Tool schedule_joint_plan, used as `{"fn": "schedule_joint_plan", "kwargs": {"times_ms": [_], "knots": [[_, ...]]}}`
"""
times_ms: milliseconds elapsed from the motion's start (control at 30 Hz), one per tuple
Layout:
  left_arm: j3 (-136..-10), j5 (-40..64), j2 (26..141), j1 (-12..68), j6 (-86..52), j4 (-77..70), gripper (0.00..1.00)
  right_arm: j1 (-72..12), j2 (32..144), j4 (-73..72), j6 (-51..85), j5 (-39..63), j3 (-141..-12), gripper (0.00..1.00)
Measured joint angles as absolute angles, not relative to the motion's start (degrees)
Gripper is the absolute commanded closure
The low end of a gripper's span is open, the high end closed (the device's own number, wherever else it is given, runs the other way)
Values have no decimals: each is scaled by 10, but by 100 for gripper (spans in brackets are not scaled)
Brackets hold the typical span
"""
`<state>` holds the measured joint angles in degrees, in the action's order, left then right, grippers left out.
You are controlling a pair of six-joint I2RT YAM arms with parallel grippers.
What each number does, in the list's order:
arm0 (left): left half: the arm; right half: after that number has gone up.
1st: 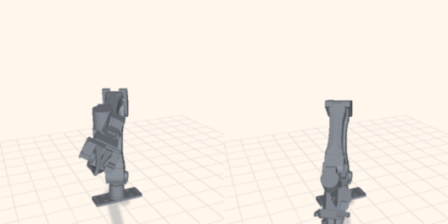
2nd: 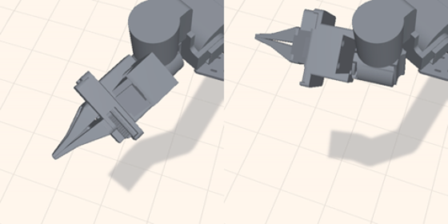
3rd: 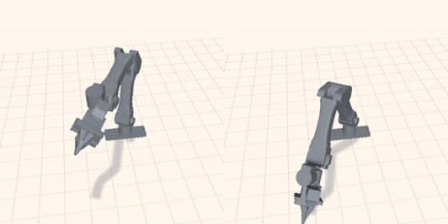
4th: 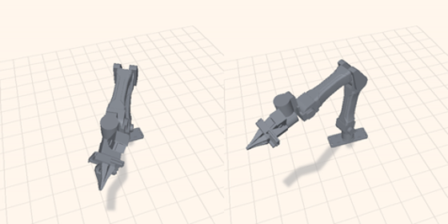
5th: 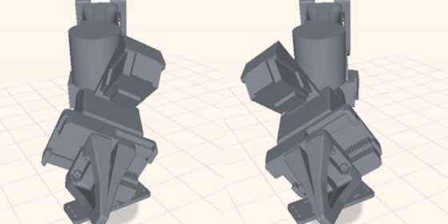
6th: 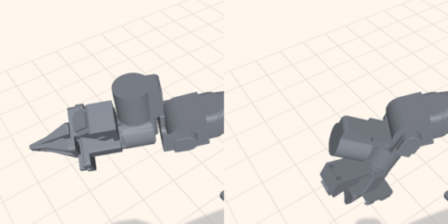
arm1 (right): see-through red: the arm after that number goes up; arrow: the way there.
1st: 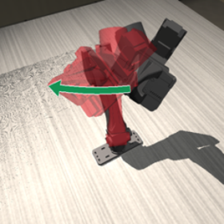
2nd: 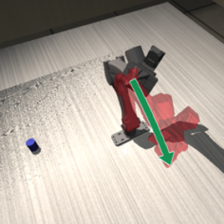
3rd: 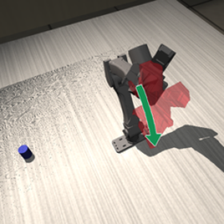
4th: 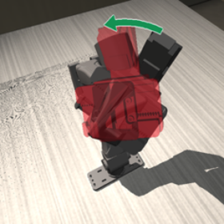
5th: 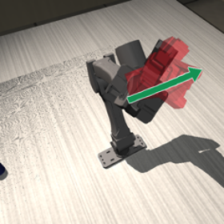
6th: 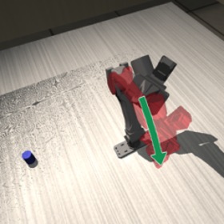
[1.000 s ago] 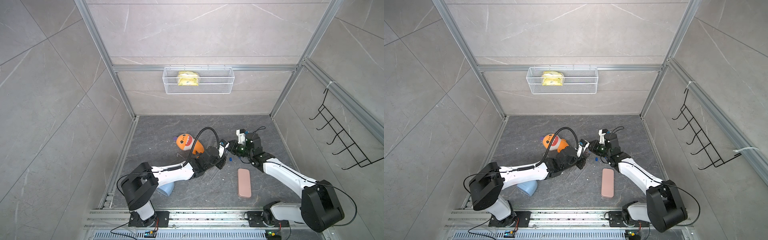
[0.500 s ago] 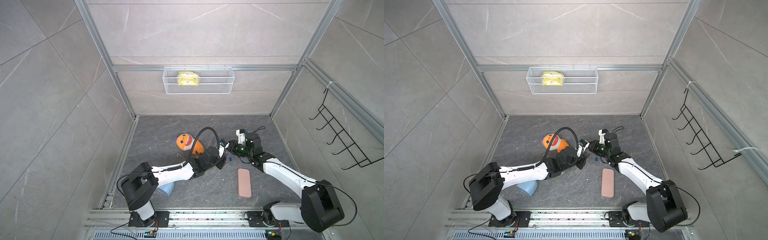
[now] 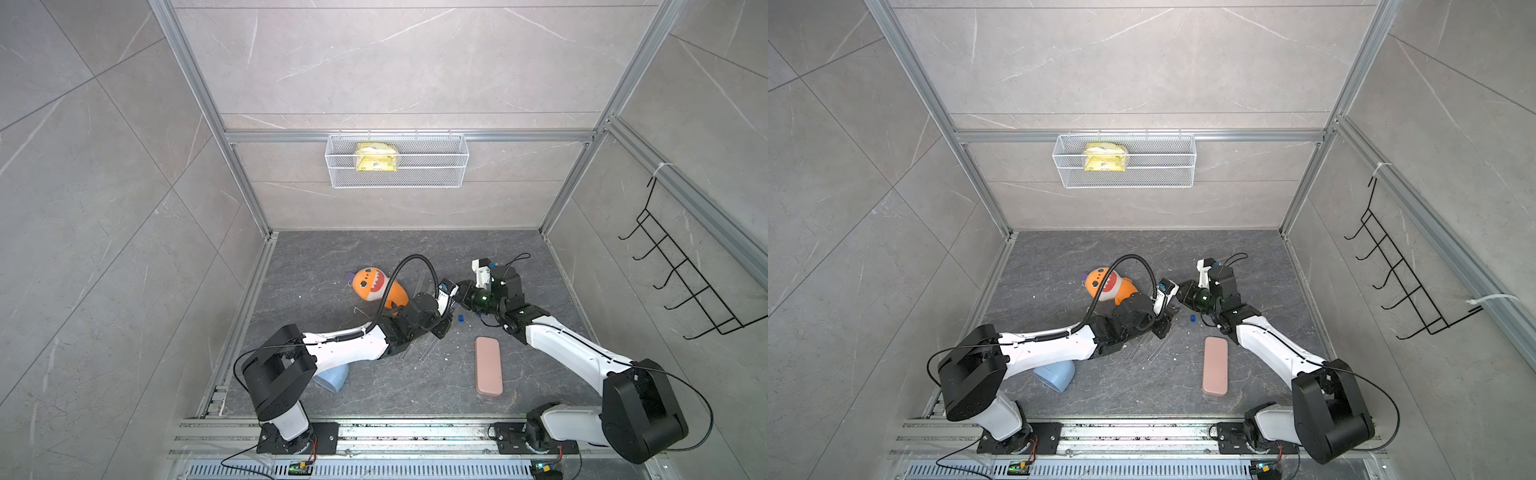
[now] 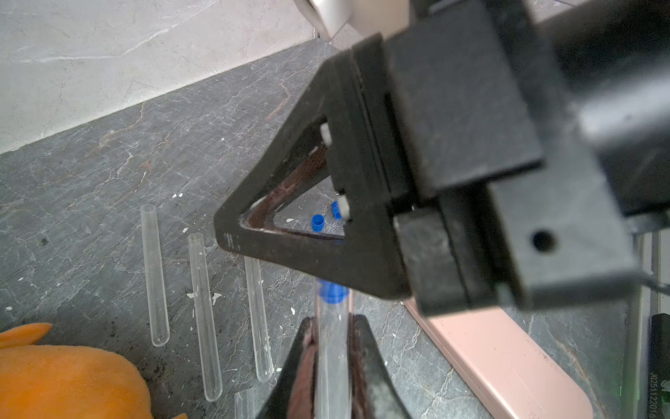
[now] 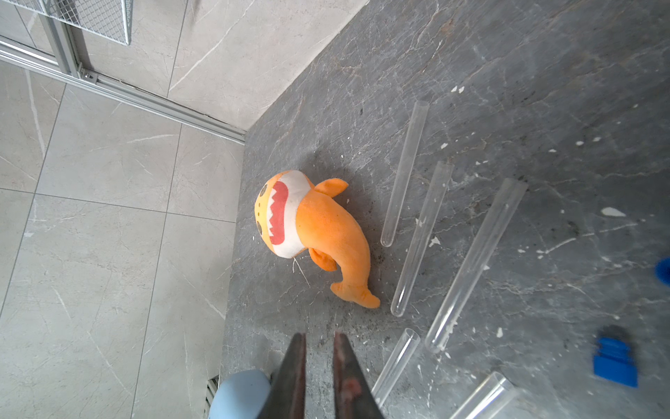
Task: Remove stoppers from test tubes
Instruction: Open the stopper on the test tube.
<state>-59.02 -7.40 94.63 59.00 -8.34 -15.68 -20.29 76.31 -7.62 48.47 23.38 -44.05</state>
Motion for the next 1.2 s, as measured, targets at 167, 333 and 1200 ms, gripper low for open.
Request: {"fn": "schedule_joint_plan", "kwargs": {"times_ms": [167, 333, 1200], "knots": [[-590, -74, 946, 590, -83, -154, 96, -204, 765, -77, 485, 234, -441, 84], [-590, -74, 946, 590, -83, -152, 96, -205, 766, -80, 485, 232, -441, 93], [-590, -79, 945, 589, -83, -145, 97, -208, 776, -90, 484, 223, -449, 81]]}}
